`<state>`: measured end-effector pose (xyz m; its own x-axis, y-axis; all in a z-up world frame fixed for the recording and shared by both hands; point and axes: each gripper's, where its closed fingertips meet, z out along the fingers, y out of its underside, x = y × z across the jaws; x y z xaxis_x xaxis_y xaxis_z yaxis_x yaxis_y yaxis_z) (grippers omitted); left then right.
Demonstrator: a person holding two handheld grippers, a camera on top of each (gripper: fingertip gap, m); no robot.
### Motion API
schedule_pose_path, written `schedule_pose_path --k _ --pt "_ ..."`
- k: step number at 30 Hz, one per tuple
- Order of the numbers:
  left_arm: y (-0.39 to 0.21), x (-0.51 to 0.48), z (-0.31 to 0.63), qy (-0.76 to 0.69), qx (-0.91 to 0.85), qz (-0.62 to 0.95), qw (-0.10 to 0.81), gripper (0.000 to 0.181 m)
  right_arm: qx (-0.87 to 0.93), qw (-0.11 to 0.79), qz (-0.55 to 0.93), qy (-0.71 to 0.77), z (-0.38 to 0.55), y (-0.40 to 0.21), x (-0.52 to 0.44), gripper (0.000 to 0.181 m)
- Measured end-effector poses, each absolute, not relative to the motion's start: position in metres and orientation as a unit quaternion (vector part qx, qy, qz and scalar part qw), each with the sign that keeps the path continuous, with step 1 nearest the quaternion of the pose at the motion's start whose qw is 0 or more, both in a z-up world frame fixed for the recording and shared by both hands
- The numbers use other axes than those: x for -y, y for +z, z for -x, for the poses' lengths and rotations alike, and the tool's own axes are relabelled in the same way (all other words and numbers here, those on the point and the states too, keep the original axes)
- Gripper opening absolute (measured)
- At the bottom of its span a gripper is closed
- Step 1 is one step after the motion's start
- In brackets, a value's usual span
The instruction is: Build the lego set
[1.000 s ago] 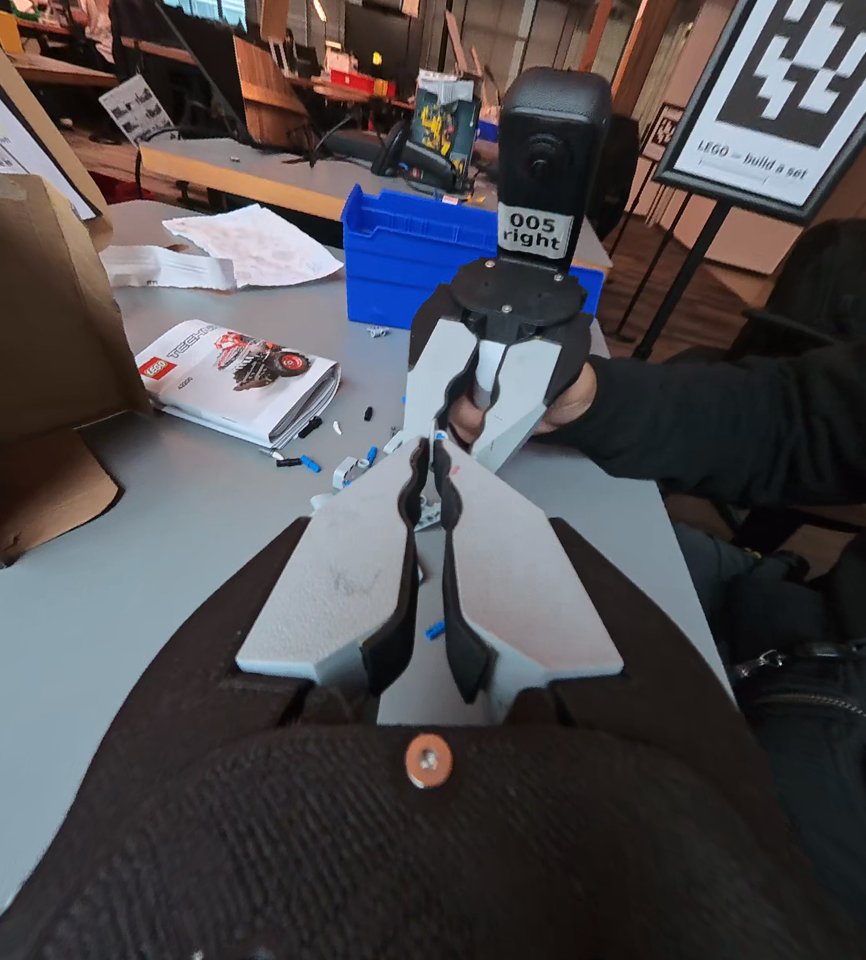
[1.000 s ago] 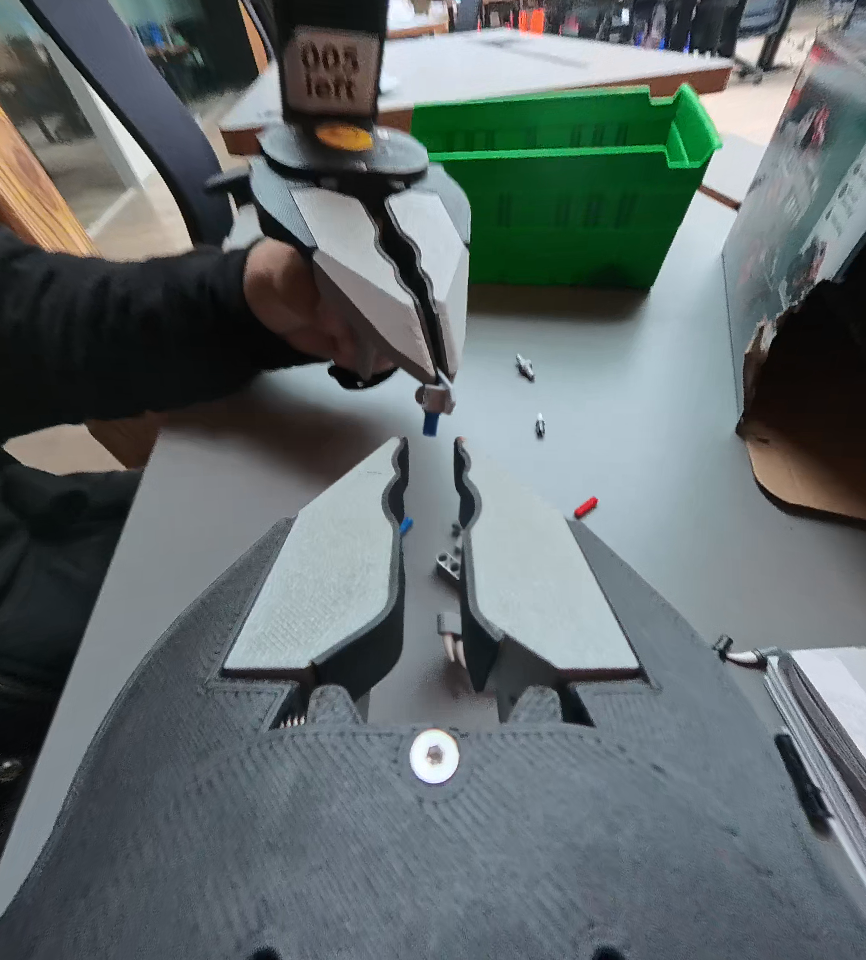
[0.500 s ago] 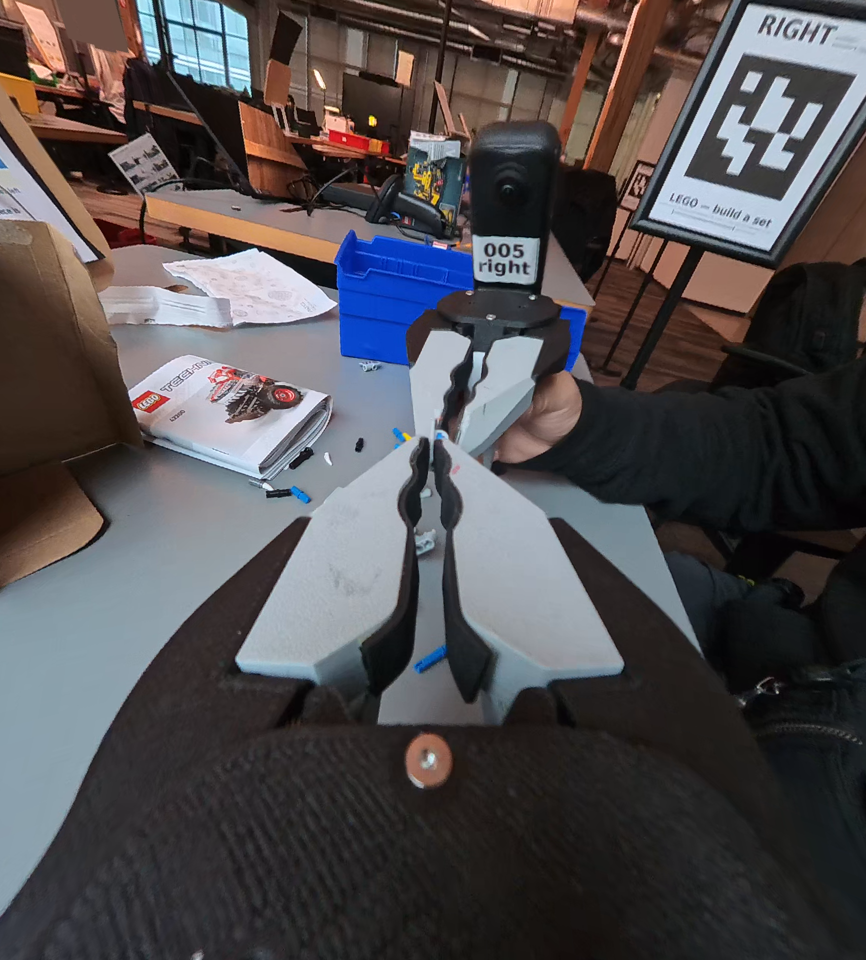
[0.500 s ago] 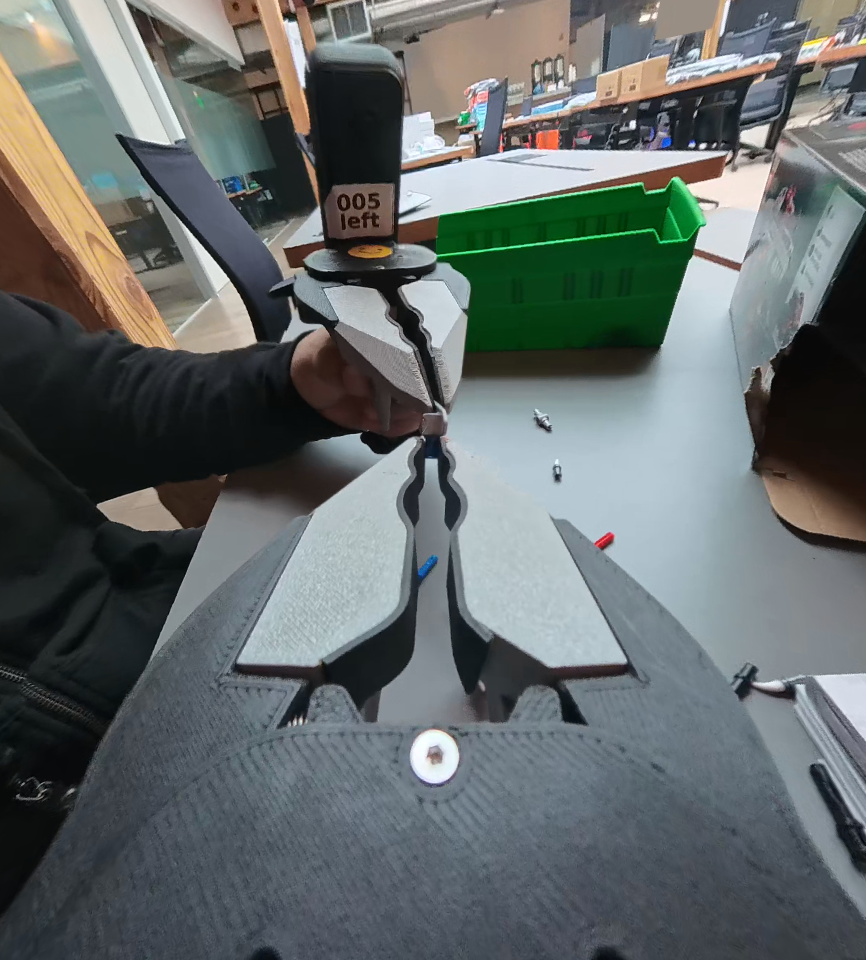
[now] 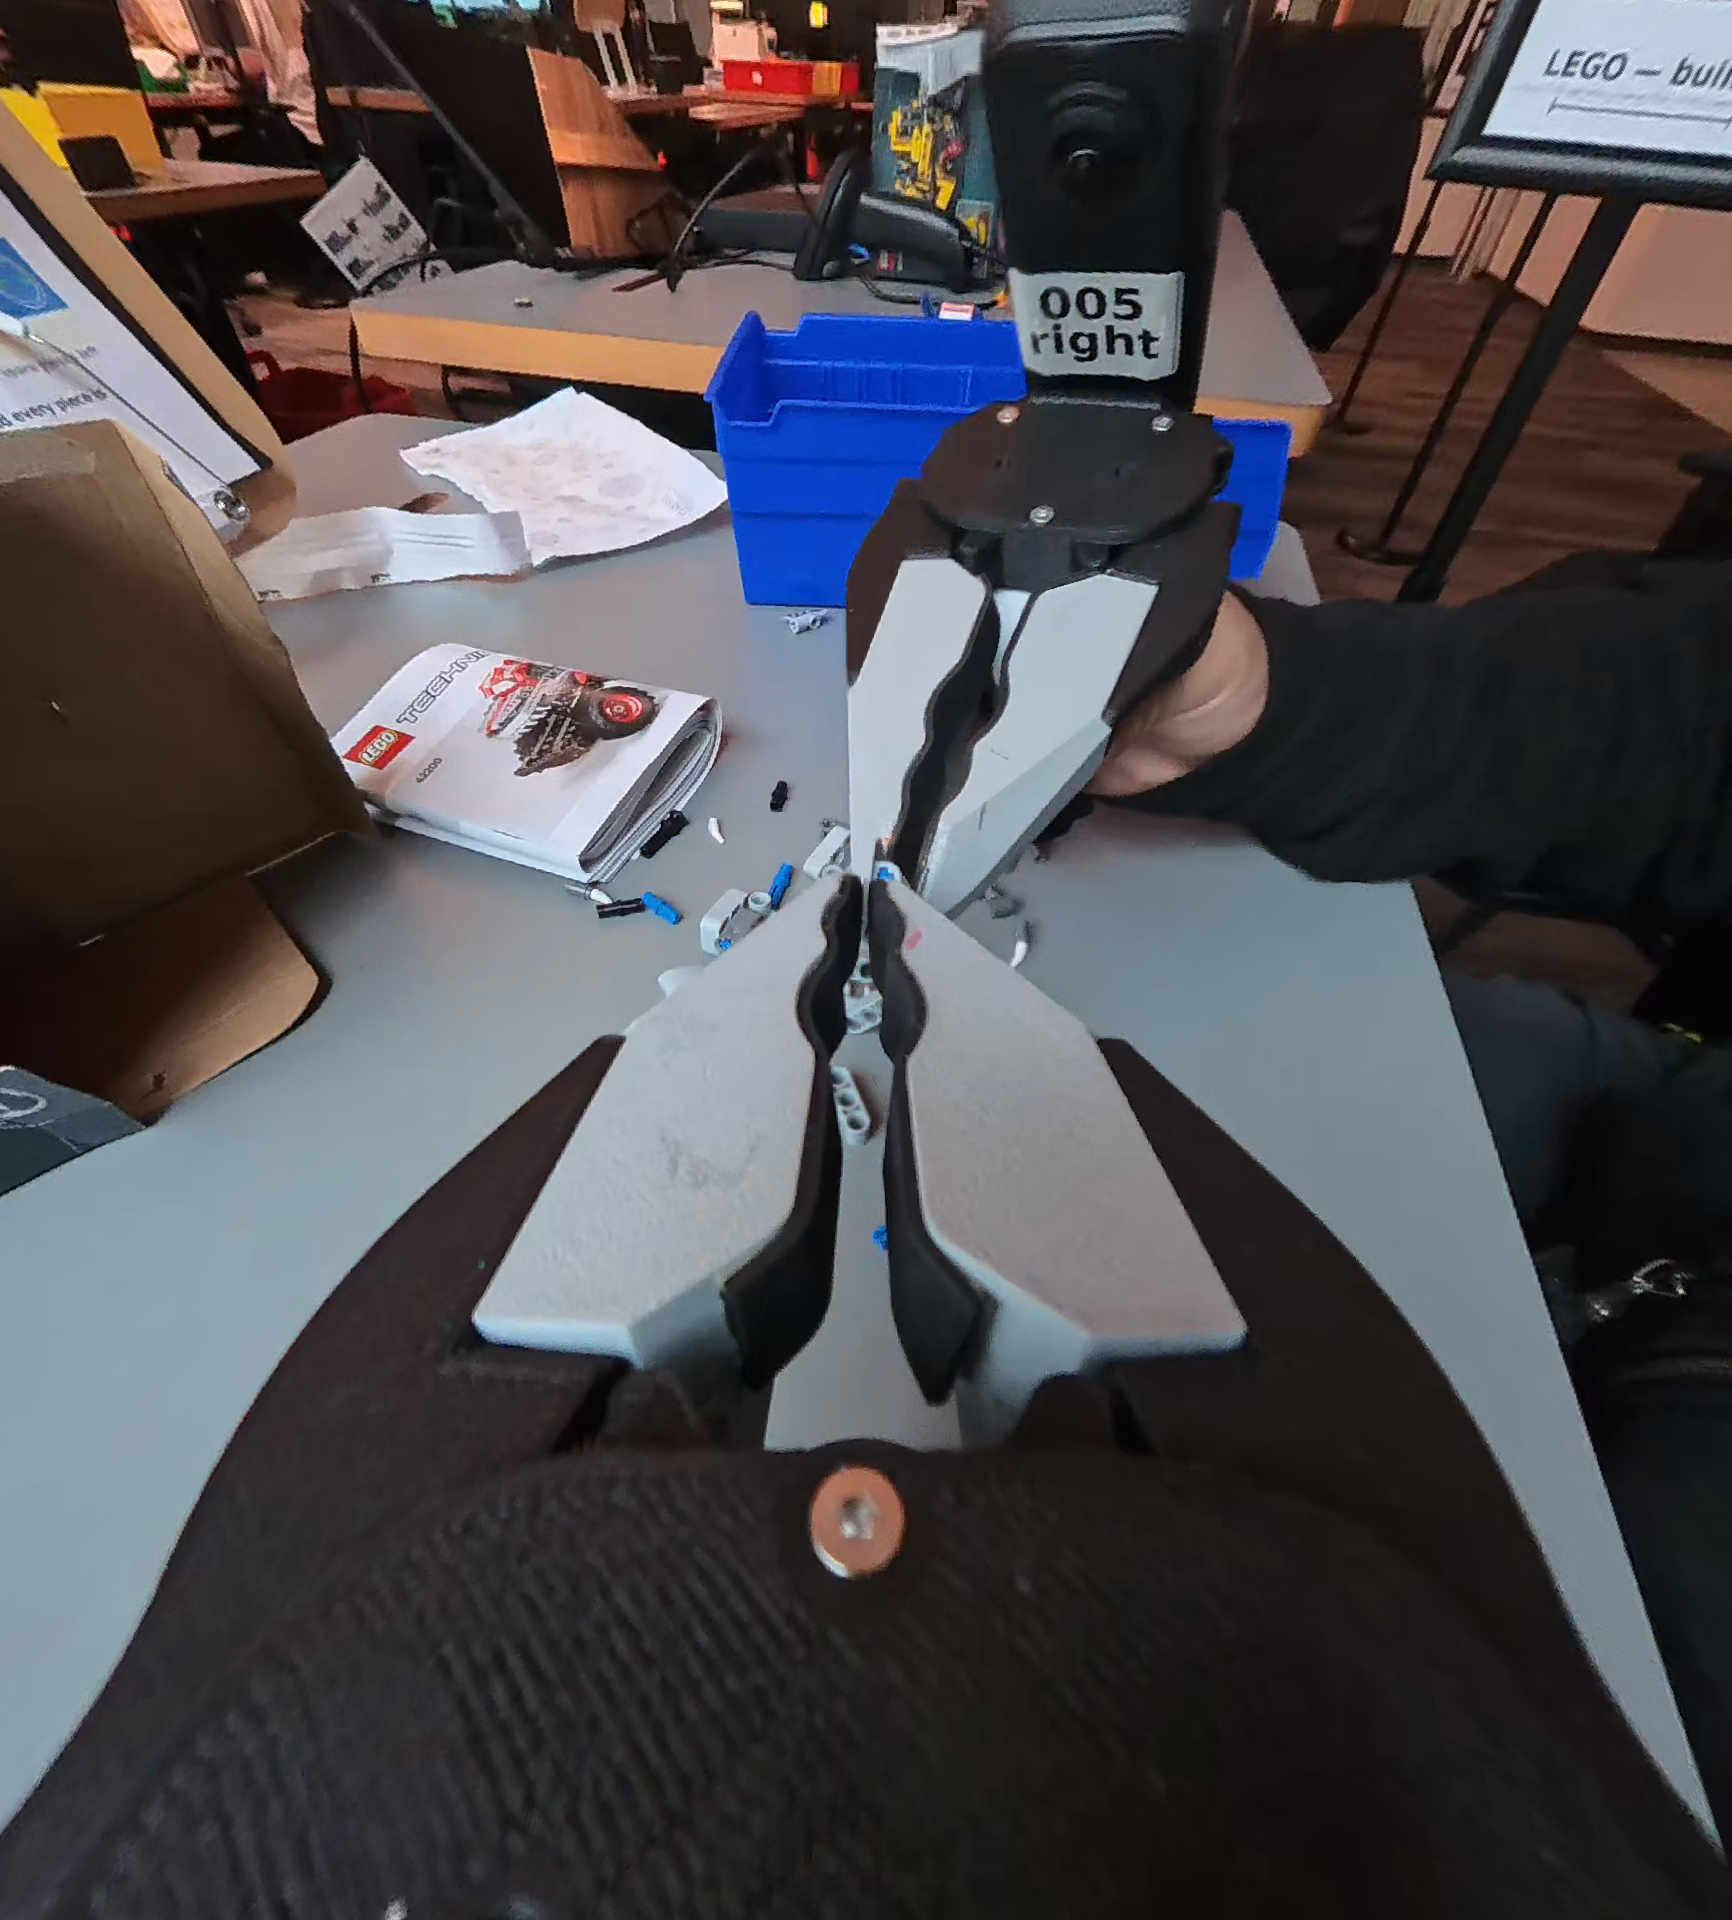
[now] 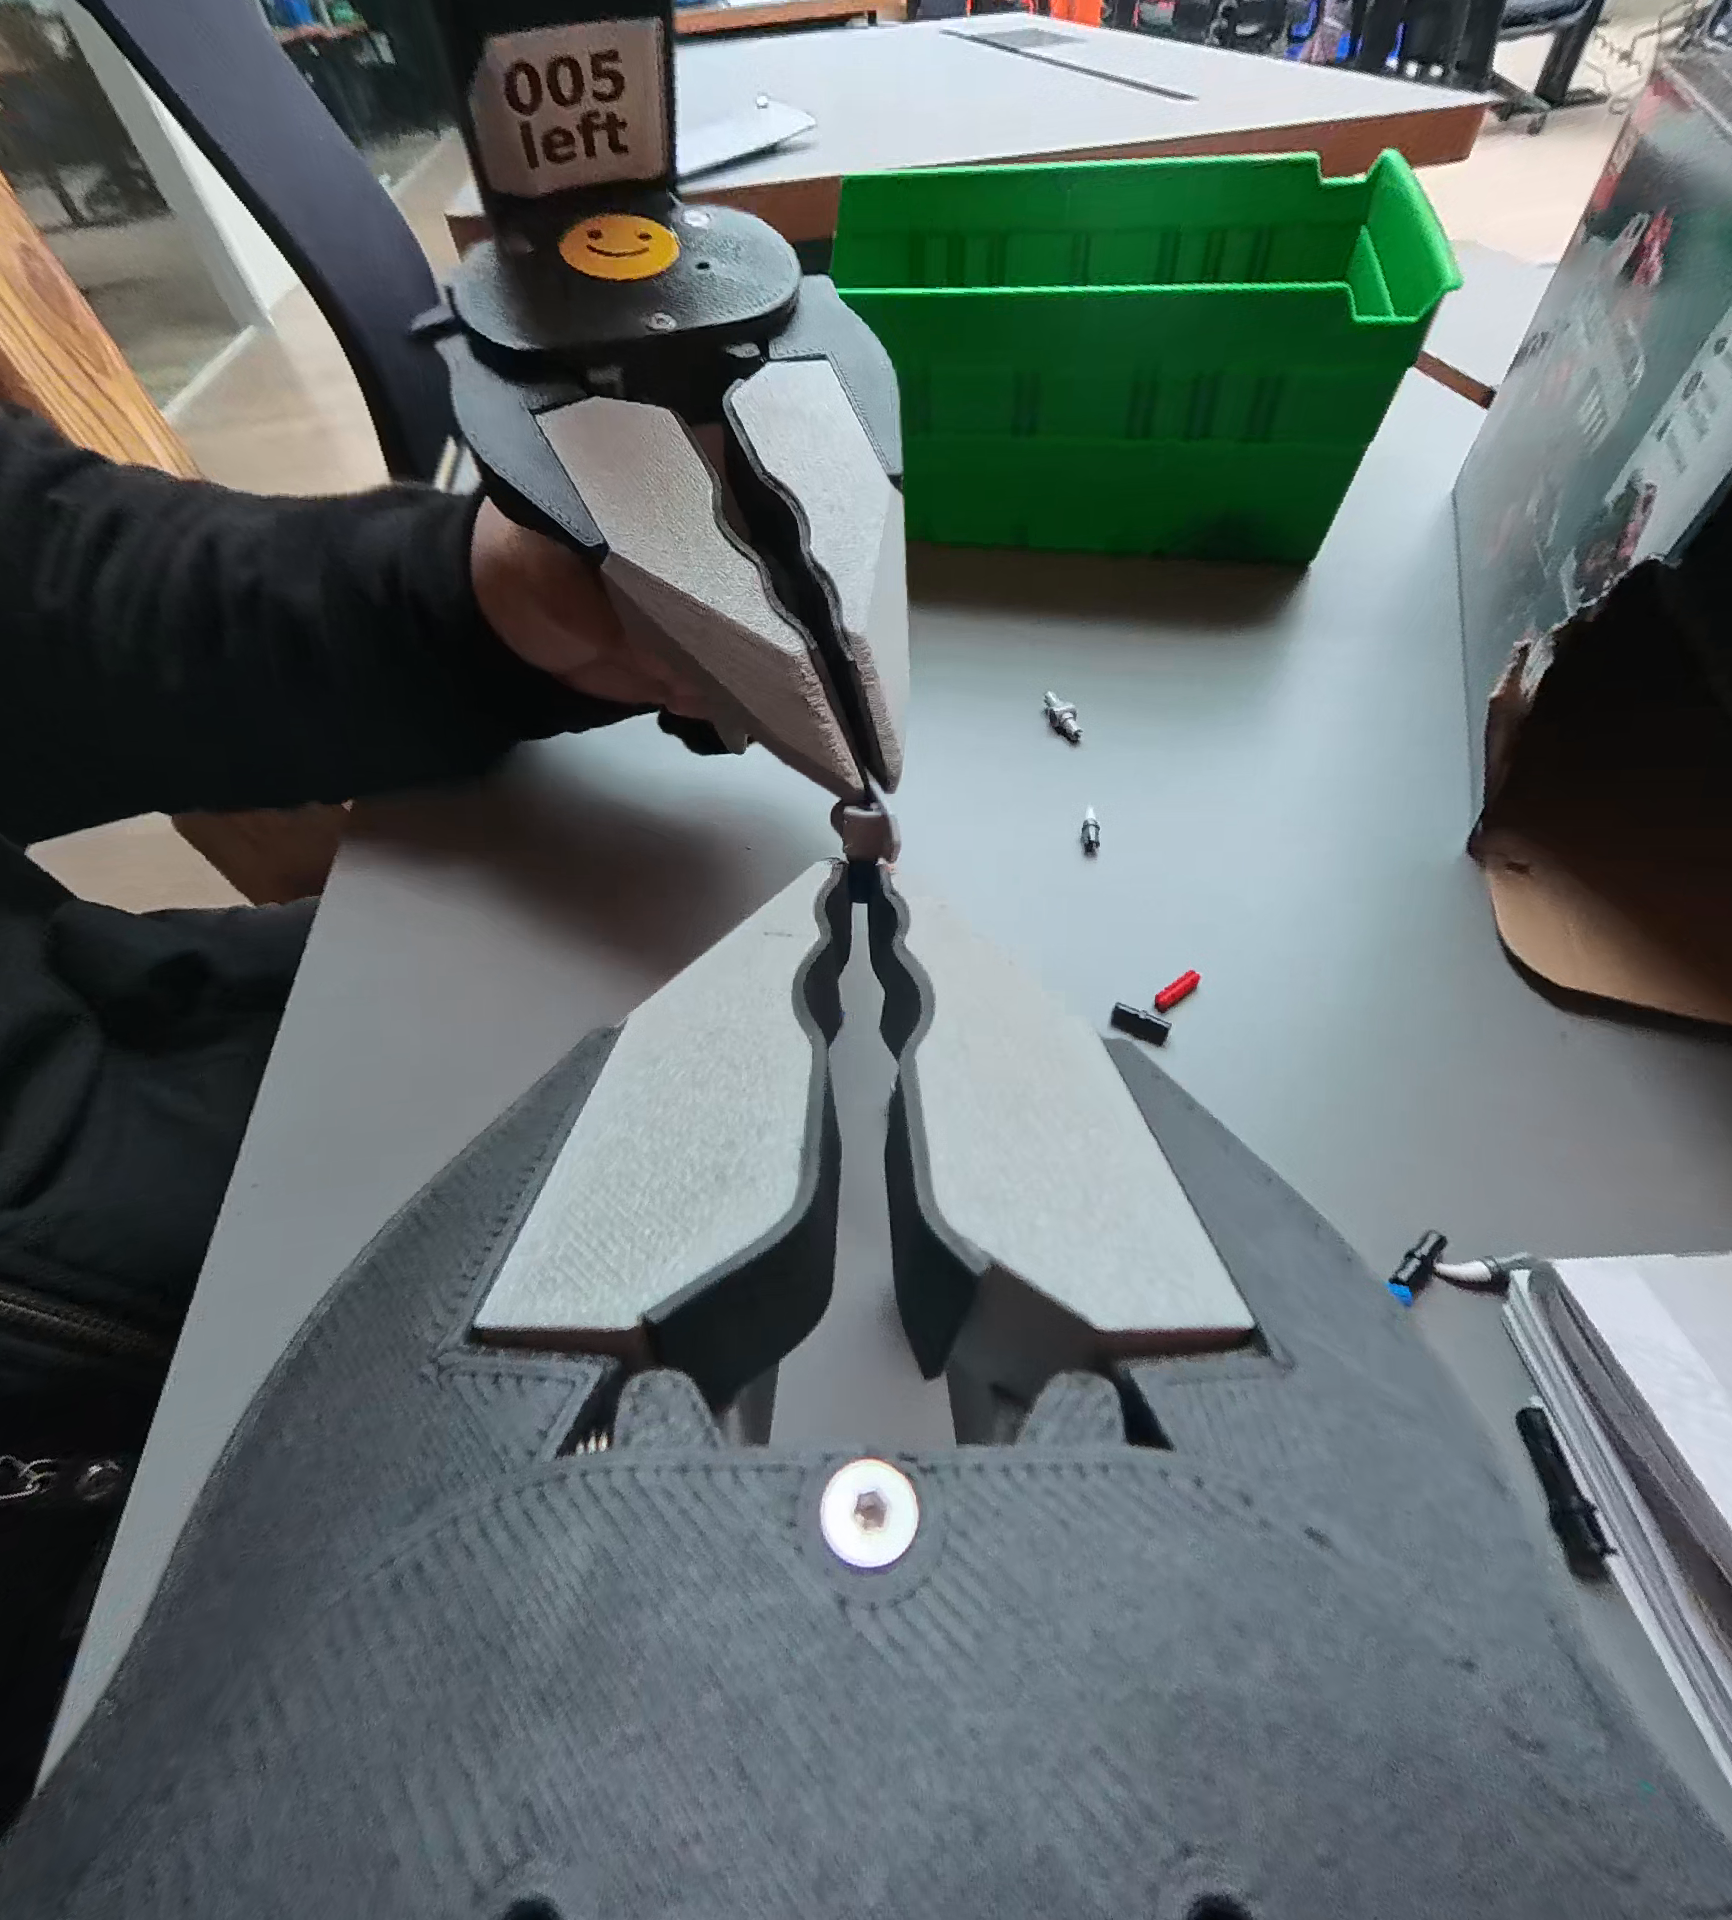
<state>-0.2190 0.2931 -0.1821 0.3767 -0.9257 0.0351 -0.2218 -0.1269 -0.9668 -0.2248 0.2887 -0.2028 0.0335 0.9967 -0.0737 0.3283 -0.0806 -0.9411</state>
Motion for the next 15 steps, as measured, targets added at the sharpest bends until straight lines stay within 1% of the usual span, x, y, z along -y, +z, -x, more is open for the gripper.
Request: schedule_pose_path --k 1,2,3,4,5,6,8,10,12,15 --pt "-0.180 -0.296 0.222 -0.341 -0.427 0.664 0.510 0.000 0.562 0.381 0.623 0.388 0.221 -0.217 -0.294 0.000" --pt "-0.157 -0.302 0.236 -0.354 -0.387 0.641 0.561 0.000 0.583 0.354 0.650 0.336 0.212 -0.241 -0.299 0.001" --pt "-0.135 -0.310 0.257 -0.380 -0.340 0.626 0.589 0.000 0.577 0.351 0.639 0.369 0.213 -0.238 -0.292 0.001" --pt "-0.134 -0.317 0.271 -0.374 -0.328 0.632 0.594 0.000 0.562 0.374 0.610 0.414 0.216 -0.218 -0.286 0.001" --pt "-0.146 -0.319 0.270 -0.359 -0.342 0.648 0.579 0.000 0.548 0.406 0.594 0.426 0.215 -0.203 -0.289 0.000" --pt "-0.152 -0.314 0.260 -0.363 -0.356 0.646 0.569 0.000 0.542 0.411 0.592 0.432 0.216 -0.198 -0.291 0.000" --pt "-0.166 -0.307 0.236 -0.348 -0.399 0.653 0.541 0.000 0.553 0.401 0.602 0.413 0.218 -0.210 -0.293 0.001" --pt "-0.173 -0.306 0.227 -0.335 -0.419 0.656 0.531 0.000 0.560 0.423 0.589 0.402 0.219 -0.206 -0.292 0.000" --pt "-0.191 -0.309 0.226 -0.322 -0.429 0.681 0.497 0.000 0.560 0.448 0.586 0.378 0.218 -0.205 -0.298 0.000" --pt "-0.203 -0.311 0.226 -0.340 -0.420 0.703 0.462 0.000 0.554 0.472 0.598 0.337 0.213 -0.206 -0.311 0.000"
